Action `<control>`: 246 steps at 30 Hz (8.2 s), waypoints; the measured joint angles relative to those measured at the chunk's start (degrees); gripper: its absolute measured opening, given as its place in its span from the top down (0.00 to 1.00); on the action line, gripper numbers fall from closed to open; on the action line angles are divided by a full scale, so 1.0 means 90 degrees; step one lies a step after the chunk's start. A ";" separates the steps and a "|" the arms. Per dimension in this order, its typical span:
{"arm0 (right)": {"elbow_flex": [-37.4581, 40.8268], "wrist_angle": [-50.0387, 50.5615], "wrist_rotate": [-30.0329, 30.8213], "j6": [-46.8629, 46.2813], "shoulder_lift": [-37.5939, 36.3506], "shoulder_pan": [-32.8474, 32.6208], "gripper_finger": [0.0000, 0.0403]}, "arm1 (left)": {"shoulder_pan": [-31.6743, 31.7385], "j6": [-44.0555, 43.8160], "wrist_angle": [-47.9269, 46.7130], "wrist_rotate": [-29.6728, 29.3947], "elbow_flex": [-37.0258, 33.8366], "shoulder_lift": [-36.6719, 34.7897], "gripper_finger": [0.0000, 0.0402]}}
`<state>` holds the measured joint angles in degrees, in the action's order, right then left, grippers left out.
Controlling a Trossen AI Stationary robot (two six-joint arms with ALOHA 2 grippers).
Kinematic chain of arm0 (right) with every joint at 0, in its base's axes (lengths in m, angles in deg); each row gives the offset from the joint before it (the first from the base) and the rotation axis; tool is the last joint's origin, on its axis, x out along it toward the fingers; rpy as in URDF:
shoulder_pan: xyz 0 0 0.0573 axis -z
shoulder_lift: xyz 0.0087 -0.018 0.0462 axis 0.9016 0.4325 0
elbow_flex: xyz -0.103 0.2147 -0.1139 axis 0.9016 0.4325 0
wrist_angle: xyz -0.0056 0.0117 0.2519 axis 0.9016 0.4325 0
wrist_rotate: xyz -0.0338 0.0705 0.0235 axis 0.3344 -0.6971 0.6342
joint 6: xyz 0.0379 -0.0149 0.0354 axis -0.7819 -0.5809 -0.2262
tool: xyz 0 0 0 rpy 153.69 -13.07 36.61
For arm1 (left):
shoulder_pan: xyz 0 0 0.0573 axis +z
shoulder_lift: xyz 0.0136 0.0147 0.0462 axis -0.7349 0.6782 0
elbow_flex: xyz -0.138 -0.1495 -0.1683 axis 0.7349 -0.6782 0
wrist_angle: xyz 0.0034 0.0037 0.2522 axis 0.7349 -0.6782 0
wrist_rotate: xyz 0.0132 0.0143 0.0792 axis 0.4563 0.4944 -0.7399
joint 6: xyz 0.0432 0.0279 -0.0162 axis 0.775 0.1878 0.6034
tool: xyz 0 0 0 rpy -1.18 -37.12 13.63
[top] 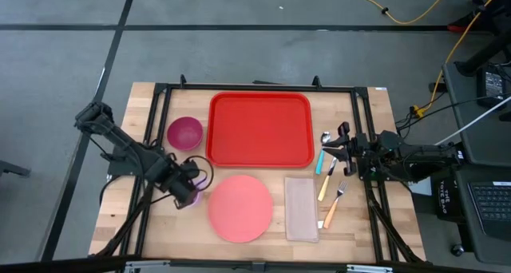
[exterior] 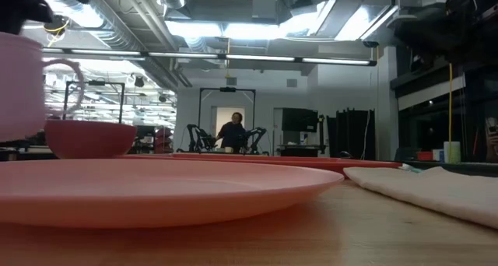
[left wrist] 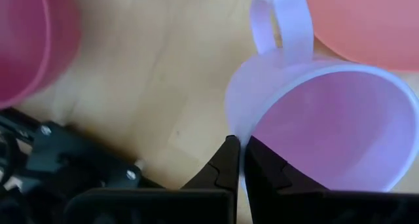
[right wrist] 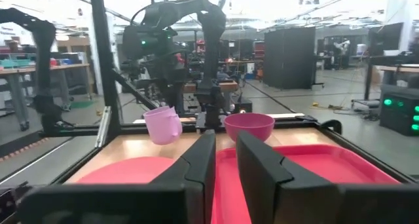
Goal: Set up tray
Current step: Put the purple mug on the top left of the red tray, then put the pink plate below the purple cup on the red tray
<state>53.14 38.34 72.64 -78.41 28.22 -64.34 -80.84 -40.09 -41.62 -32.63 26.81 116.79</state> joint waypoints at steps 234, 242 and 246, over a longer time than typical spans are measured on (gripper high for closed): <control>-0.0002 0.0816 0.3090 0.1009 0.0193 0.0525 0.99 | 0.8166 1.1717 -0.0117 0.1629 0.6149 0.3802 0.92; -0.0002 0.0814 0.3065 0.1008 0.0193 0.0525 0.97 | 0.7976 1.1590 0.0629 0.2022 0.5227 0.3041 0.99; -0.0002 0.0819 0.2868 0.1005 0.0193 0.0524 0.97 | 0.7906 1.1354 0.1581 0.2008 0.3920 0.2362 1.00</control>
<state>53.11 45.71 98.46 -69.37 29.96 -59.63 -9.69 62.10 -27.39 -14.56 62.09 138.05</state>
